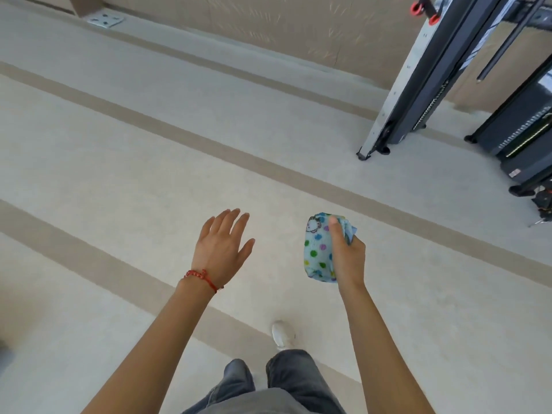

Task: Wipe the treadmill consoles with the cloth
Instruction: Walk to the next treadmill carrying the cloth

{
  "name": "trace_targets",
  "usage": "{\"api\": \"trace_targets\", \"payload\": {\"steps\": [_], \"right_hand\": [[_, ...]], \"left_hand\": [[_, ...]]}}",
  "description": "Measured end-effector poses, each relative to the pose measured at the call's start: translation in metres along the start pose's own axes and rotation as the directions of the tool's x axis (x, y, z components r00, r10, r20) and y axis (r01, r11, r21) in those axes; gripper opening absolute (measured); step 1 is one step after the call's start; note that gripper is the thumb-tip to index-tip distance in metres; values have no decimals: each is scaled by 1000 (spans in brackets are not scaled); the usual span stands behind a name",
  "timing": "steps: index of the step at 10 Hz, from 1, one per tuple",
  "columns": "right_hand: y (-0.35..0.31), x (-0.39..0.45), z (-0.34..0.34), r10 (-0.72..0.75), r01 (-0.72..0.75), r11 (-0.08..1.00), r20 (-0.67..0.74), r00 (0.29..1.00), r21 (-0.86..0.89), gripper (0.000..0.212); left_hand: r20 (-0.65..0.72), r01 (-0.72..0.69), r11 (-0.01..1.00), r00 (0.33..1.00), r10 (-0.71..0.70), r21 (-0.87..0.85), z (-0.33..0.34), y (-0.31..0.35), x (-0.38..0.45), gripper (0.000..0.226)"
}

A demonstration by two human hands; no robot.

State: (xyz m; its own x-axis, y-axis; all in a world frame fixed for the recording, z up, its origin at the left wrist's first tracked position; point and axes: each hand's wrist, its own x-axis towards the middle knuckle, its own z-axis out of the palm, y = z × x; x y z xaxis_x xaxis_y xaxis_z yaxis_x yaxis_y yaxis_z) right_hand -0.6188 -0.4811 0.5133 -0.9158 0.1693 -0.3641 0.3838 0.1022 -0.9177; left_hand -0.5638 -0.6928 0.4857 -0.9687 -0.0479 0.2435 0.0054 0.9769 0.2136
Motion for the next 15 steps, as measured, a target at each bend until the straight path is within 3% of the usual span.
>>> {"api": "trace_targets", "payload": {"steps": [2, 4, 6, 8, 9, 12, 15], "right_hand": [[-34, 62, 70, -20, 66, 987, 292, 956, -147, 23], [-53, 82, 148, 7, 159, 956, 559, 829, -248, 23], [-52, 63, 241, 78, 231, 927, 756, 650, -294, 23], [-49, 39, 348, 138, 253, 917, 839, 527, -310, 23], [-53, 31, 410, 153, 250, 917, 852, 501, -312, 22], [-89, 8, 597, 147, 262, 915, 858, 492, -307, 20], [-112, 17, 766, 150, 295, 908, 889, 433, -296, 18]], "left_hand": [[-64, 285, 957, 957, -282, 46, 6, -29, 18, 50], [-156, 563, 823, 822, -548, 71, -4, -60, 2, 49], [-236, 758, 644, 648, -724, 105, -17, -104, -30, 48], [-242, 845, 522, 534, -810, 117, -30, -185, -44, 49], [-237, 864, 490, 503, -831, 114, -37, -244, -44, 50], [-224, 868, 477, 497, -838, 141, -88, -428, -24, 51], [-230, 902, 411, 432, -872, 135, -102, -578, 14, 52]]}}
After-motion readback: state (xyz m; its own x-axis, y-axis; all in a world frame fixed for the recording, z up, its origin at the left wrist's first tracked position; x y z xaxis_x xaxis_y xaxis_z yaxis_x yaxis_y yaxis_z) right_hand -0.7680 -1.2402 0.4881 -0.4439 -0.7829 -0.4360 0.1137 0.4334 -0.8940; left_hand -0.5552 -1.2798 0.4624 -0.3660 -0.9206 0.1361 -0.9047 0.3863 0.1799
